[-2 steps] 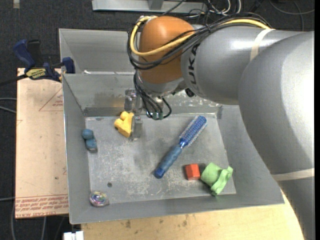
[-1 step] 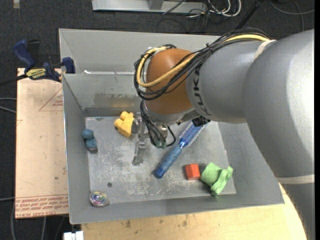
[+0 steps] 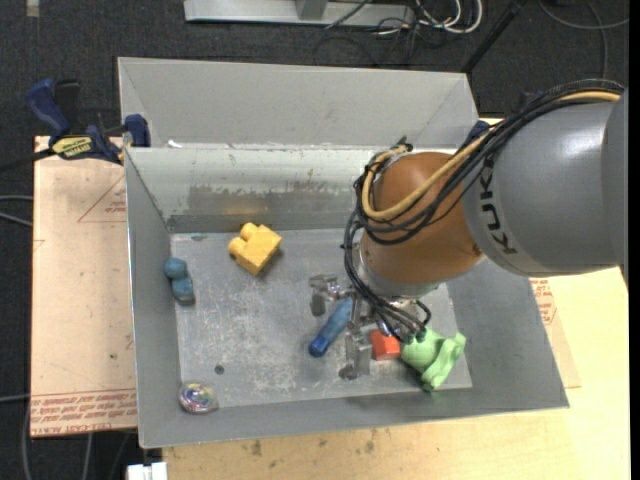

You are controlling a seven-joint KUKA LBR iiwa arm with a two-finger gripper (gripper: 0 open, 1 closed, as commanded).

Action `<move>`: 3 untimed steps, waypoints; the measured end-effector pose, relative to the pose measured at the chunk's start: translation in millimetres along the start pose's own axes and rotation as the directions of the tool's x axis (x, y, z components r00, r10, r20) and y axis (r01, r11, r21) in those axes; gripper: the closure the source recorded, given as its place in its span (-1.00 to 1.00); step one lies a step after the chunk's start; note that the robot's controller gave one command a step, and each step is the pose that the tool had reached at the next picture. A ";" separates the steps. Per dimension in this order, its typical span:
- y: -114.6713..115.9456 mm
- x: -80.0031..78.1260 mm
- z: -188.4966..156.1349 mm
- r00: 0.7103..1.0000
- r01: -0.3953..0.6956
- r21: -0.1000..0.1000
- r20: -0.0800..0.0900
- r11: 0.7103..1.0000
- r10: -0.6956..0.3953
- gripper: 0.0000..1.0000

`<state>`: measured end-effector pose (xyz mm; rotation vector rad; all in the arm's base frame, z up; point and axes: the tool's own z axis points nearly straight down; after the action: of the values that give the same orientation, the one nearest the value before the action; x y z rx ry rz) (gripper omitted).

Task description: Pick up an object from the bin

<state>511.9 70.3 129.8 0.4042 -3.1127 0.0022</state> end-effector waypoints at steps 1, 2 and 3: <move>-30.1 -39.8 61.2 0.963 0.269 -0.001 0.004 0.963 -0.269 -1.00; -5.2 -30.4 37.0 0.973 0.231 -0.003 0.005 0.973 -0.231 -1.00; -6.5 -30.6 37.8 0.974 0.227 -0.002 0.005 0.974 -0.227 1.00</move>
Offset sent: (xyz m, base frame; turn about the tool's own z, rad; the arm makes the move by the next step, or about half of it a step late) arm 0.0459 -0.0187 -0.0598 -0.2765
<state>543.1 71.7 91.9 0.7584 -3.0500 -0.0037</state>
